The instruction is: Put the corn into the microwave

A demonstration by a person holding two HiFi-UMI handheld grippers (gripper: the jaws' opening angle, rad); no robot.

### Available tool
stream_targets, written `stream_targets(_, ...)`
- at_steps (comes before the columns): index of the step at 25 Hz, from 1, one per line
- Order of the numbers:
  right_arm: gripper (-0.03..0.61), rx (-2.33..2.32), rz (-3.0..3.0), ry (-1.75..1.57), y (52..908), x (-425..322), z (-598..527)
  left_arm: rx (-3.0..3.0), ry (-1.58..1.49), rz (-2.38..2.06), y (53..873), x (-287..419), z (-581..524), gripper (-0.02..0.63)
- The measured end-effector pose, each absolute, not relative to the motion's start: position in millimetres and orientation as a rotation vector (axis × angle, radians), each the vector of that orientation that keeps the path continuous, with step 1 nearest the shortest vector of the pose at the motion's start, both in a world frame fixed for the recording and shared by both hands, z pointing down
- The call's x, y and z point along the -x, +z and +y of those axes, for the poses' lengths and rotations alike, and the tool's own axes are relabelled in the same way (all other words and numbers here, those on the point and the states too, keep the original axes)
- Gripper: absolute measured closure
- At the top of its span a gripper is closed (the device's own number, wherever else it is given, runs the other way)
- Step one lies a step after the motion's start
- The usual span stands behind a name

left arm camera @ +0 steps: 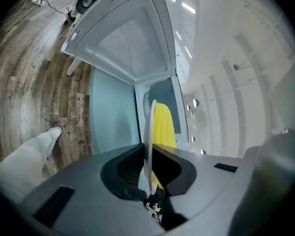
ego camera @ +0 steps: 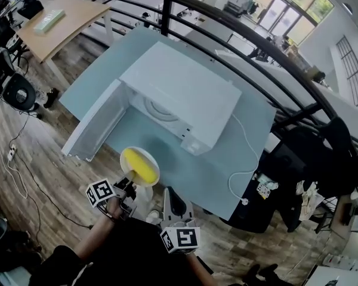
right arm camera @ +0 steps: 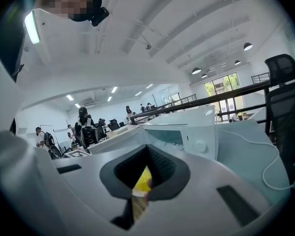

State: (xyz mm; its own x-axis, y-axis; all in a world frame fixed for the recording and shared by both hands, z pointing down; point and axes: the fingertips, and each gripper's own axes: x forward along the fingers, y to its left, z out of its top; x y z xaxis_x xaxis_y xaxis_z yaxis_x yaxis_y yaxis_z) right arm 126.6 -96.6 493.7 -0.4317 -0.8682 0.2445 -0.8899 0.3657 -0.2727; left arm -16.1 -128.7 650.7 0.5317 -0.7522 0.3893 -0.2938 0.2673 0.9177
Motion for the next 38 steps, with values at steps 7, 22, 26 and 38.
stream_targets(7, 0.569, -1.655, -2.510, 0.569, 494.8, -118.4, -125.7, -1.306, -0.377, -1.005, 656.4, 16.6, -167.4, 0.583)
stream_targets(22, 0.569, -1.711, -2.458, 0.526, 488.8, -92.4, -195.0, -1.308, -0.322, -0.994, 683.4, 19.3, -261.8, 0.583)
stream_targets(26, 0.569, -1.737, -2.436, 0.520, 489.6, -88.2, -211.6, -1.323, -0.294, -0.988, 692.8, 19.9, -283.1, 0.583)
stream_targets(38, 0.569, -1.803, -2.392, 0.510, 492.2, -78.9, -243.1, -1.315, -0.308, -0.991, 707.7, 18.5, -333.8, 0.583)
